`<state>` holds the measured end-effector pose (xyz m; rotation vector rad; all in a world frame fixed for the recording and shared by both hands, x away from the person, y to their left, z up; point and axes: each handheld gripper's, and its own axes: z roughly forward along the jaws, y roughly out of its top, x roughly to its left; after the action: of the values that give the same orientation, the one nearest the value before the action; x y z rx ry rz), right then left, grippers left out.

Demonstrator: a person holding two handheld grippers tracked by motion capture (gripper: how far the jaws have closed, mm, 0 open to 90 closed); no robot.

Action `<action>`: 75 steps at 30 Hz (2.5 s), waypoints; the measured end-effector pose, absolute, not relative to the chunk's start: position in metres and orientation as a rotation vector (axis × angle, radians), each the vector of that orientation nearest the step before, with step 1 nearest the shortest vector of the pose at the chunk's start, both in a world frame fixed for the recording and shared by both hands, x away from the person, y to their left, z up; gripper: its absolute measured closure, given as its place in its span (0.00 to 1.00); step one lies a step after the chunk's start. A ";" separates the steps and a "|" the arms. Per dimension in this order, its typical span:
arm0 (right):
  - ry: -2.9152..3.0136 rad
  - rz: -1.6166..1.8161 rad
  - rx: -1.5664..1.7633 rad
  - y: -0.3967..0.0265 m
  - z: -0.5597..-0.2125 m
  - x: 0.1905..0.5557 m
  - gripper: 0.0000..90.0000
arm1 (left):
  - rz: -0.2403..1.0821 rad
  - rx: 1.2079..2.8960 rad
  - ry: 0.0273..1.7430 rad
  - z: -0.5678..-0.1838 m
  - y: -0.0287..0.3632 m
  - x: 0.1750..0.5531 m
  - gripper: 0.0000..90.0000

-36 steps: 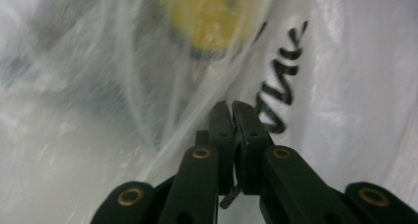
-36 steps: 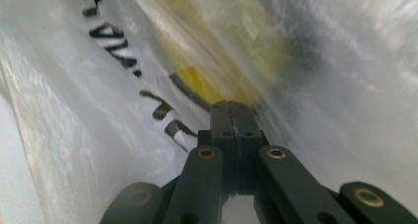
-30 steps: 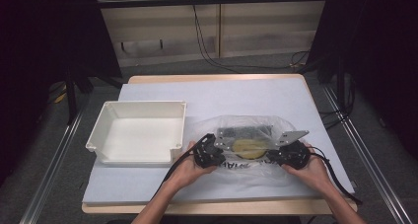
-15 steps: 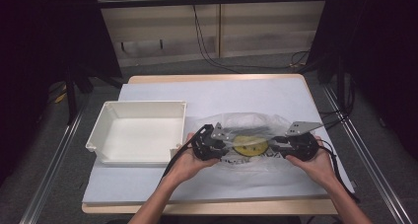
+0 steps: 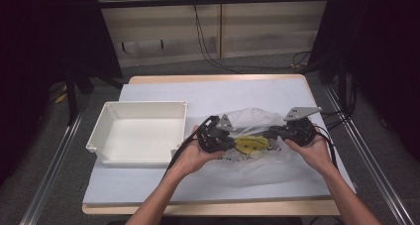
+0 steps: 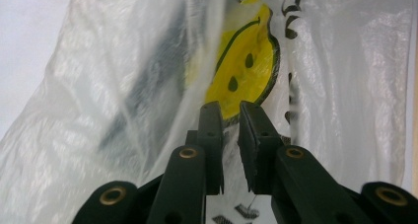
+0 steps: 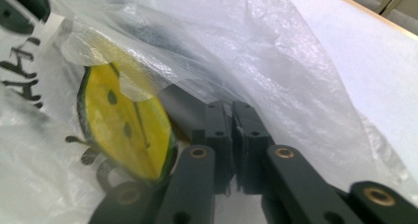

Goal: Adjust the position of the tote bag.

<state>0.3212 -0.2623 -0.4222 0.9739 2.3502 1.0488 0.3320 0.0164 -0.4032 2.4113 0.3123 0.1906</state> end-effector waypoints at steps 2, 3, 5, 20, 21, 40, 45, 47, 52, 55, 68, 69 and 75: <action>2.354 1.054 0.977 -0.262 -0.422 0.326 1.00 | 0.176 2.413 0.290 -0.403 0.010 0.335 0.89; 2.355 1.054 0.976 -0.261 -0.423 0.328 1.00 | 0.186 2.414 0.295 -0.404 0.006 0.337 0.89; 2.362 1.055 0.979 -0.259 -0.424 0.331 1.00 | 0.177 2.418 0.308 -0.407 0.001 0.343 0.89; 2.414 0.976 0.955 -0.262 -0.426 0.334 1.00 | 0.243 2.406 0.502 -0.412 0.018 0.384 1.00; 2.410 0.967 0.958 -0.263 -0.427 0.334 1.00 | 0.252 2.427 0.490 -0.412 0.020 0.385 1.00; 2.416 0.776 1.019 -0.277 -0.440 0.345 1.00 | 0.376 2.567 0.486 -0.421 0.033 0.388 0.99; 2.437 0.759 1.053 -0.282 -0.449 0.349 1.00 | 0.403 2.621 0.525 -0.427 0.033 0.392 1.00; 2.441 0.763 1.051 -0.284 -0.454 0.350 1.00 | 0.373 2.623 0.522 -0.427 0.032 0.394 1.00; 2.462 0.762 1.068 -0.288 -0.458 0.350 1.00 | 0.382 2.722 0.511 -0.431 0.028 0.397 1.00; 2.468 0.754 1.079 -0.291 -0.461 0.350 1.00 | 0.403 2.776 0.469 -0.433 0.026 0.397 1.00; 2.478 0.696 1.082 -0.297 -0.469 0.348 1.00 | 0.431 2.836 0.467 -0.434 0.029 0.399 1.00; 2.479 0.669 1.078 -0.297 -0.468 0.347 1.00 | 0.433 2.837 0.467 -0.434 0.030 0.400 1.00; 2.452 0.711 1.086 -0.298 -0.464 0.344 1.00 | 0.425 2.785 0.480 -0.426 0.030 0.397 1.00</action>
<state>0.3441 -0.2979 -0.4641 1.0858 2.4516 0.7109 0.3968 0.0304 -0.4258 2.7854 0.4800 0.4250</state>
